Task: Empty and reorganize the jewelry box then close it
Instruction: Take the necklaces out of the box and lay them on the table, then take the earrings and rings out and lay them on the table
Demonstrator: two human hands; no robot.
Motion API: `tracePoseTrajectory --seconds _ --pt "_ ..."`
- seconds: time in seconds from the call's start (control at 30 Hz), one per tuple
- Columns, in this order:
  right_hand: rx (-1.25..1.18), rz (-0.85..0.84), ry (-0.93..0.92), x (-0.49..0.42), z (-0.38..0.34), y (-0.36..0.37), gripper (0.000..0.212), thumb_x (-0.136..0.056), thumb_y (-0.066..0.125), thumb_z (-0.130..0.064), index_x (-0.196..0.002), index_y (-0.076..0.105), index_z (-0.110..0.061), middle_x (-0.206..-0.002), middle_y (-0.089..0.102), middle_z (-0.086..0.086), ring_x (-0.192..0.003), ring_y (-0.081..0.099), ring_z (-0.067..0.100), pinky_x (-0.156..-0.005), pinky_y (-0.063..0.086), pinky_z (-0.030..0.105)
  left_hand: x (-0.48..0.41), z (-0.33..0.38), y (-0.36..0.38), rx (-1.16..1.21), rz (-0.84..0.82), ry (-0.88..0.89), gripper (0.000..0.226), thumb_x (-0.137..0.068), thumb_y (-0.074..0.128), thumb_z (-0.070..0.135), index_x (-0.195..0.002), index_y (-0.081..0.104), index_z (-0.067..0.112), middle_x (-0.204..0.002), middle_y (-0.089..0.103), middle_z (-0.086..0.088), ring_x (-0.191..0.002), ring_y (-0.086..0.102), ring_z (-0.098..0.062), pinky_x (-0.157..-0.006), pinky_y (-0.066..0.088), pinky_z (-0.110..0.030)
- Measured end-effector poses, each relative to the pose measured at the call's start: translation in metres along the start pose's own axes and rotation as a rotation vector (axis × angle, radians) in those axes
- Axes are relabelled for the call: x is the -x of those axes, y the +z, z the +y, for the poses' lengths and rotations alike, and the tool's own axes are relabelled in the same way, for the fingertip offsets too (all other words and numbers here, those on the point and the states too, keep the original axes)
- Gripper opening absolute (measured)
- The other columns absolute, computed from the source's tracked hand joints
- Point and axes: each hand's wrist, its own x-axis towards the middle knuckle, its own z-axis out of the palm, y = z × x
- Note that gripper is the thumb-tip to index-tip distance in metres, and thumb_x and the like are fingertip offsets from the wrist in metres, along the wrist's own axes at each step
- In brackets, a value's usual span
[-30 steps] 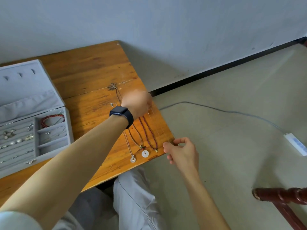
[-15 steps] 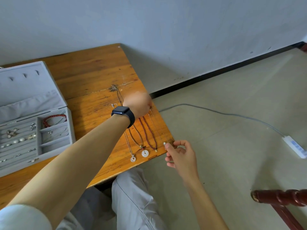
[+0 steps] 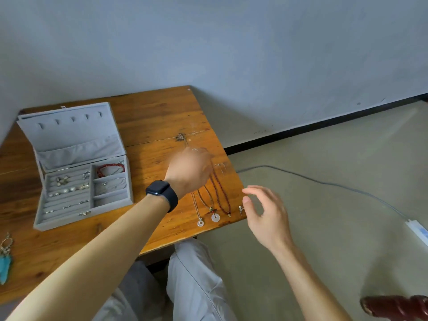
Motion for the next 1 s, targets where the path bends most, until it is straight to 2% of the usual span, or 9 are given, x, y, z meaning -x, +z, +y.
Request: tracePoseTrajectory --seconds 0.03,0.17,0.27,0.43,0.6,0.77,0.9,1.0 --pt "0.058 -0.028 -0.069 -0.005 -0.006 0.000 0.020 -0.093 0.064 -0.023 -0.112 0.071 -0.022 -0.120 0.066 -0.010 -0.111 0.055 0.010 -0.095 0.038 0.013 0.013 -0.003 -0.002 -0.009 0.012 -0.008 0.044 -0.100 0.046 0.036 -0.143 0.050 0.029 -0.146 0.051 -0.001 -0.130 0.044 -0.027 -0.102 0.040 -0.043" --pt "0.186 -0.158 -0.205 -0.022 -0.037 0.010 0.030 -0.098 0.058 -0.027 -0.126 0.067 -0.021 -0.136 0.060 -0.006 -0.130 0.047 0.015 -0.107 0.041 0.033 0.059 -0.021 -0.010 -0.042 0.091 -0.056 0.049 -0.100 0.047 0.040 -0.148 0.041 0.033 -0.154 0.042 -0.003 -0.143 0.035 -0.027 -0.112 0.034 -0.046" --pt "0.216 -0.238 -0.261 -0.031 -0.059 0.027 0.038 -0.100 0.052 -0.031 -0.136 0.060 -0.022 -0.143 0.055 -0.007 -0.139 0.039 0.013 -0.114 0.034 0.034 0.087 -0.036 -0.017 -0.059 0.136 -0.099 0.050 -0.099 0.047 0.042 -0.148 0.042 0.033 -0.153 0.043 -0.003 -0.145 0.033 -0.026 -0.113 0.031 -0.045" --pt "0.207 -0.319 -0.358 -0.036 -0.099 0.066 0.040 -0.101 0.050 -0.032 -0.140 0.055 -0.023 -0.144 0.054 -0.006 -0.140 0.037 0.013 -0.117 0.030 0.035 0.129 -0.072 -0.029 -0.060 0.188 -0.217 0.052 -0.097 0.048 0.041 -0.148 0.042 0.032 -0.154 0.043 -0.002 -0.145 0.032 -0.024 -0.116 0.028 -0.043" --pt "0.224 -0.385 -0.445 -0.035 -0.137 0.109 0.043 -0.101 0.045 -0.038 -0.143 0.051 -0.029 -0.146 0.052 -0.010 -0.141 0.034 0.009 -0.117 0.031 0.034 0.167 -0.117 -0.038 -0.030 0.199 -0.359 0.054 -0.098 0.048 0.040 -0.150 0.036 0.035 -0.158 0.036 0.000 -0.148 0.025 -0.023 -0.120 0.023 -0.042" --pt "0.209 -0.454 -0.503 -0.038 -0.169 0.149 0.043 -0.101 0.047 -0.037 -0.143 0.051 -0.028 -0.144 0.053 -0.010 -0.140 0.036 0.009 -0.115 0.028 0.031 0.202 -0.165 -0.041 -0.018 0.201 -0.482 0.054 -0.098 0.047 0.040 -0.150 0.037 0.034 -0.157 0.037 0.001 -0.147 0.027 -0.022 -0.116 0.030 -0.041" --pt "0.216 -0.469 -0.580 -0.047 -0.192 0.175 0.039 -0.100 0.049 -0.038 -0.137 0.056 -0.028 -0.134 0.060 -0.012 -0.131 0.043 0.008 -0.106 0.038 0.027 0.216 -0.204 -0.041 0.013 0.229 -0.565 0.051 -0.096 0.051 0.037 -0.146 0.043 0.034 -0.155 0.039 -0.001 -0.145 0.029 -0.022 -0.115 0.029 -0.040" --pt "0.242 -0.475 -0.622 -0.058 -0.212 0.198 0.038 -0.099 0.049 -0.038 -0.134 0.059 -0.028 -0.130 0.061 -0.014 -0.123 0.047 0.009 -0.100 0.045 0.029 0.211 -0.234 -0.044 0.030 0.218 -0.620 0.050 -0.096 0.049 0.036 -0.146 0.043 0.034 -0.159 0.031 -0.006 -0.147 0.024 -0.024 -0.116 0.028 -0.042"
